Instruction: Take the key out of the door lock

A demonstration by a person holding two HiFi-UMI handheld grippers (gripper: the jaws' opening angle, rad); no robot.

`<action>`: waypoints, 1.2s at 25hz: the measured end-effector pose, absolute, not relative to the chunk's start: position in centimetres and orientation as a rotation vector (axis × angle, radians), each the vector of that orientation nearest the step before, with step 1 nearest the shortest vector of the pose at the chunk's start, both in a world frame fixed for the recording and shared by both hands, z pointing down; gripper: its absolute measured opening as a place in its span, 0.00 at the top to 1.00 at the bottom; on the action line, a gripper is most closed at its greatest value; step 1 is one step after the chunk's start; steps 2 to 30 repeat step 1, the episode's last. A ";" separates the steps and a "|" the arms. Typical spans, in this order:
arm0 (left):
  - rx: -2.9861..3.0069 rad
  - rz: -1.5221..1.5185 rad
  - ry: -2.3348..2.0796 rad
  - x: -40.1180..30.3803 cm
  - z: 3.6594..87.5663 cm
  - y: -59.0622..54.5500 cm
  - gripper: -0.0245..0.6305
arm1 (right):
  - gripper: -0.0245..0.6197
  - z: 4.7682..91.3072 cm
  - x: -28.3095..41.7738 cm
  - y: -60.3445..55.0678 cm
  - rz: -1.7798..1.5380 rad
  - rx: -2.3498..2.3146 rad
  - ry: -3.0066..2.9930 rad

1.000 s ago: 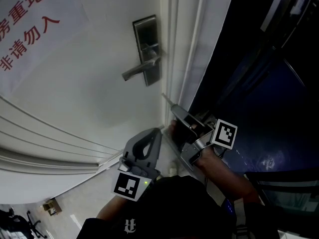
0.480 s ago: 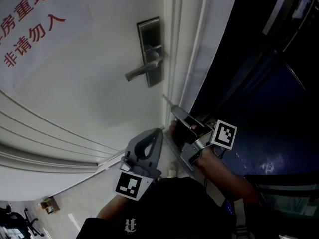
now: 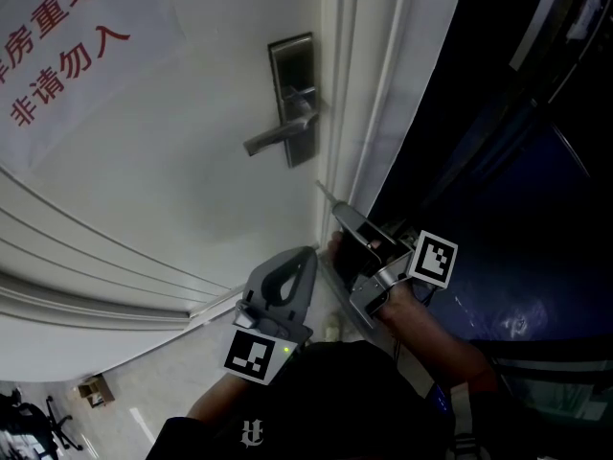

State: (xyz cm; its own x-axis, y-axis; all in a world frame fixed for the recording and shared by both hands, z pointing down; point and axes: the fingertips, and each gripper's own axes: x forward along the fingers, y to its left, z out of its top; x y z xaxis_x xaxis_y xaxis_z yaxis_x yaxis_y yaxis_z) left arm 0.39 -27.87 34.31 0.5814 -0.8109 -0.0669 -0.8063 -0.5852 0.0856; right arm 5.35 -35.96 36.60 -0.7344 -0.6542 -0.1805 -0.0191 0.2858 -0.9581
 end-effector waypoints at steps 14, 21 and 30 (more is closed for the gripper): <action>2.752 -0.153 -1.408 0.4 34.3 -27.9 0.95 | 0.93 36.6 5.4 -36.0 -1.479 -0.601 2.002; 2.752 -0.153 -1.408 0.4 34.3 -27.9 0.95 | 0.93 36.6 5.4 -36.0 -1.479 -0.601 2.002; 2.752 -0.153 -1.408 0.4 34.3 -27.9 0.95 | 0.93 36.6 5.4 -36.0 -1.479 -0.601 2.002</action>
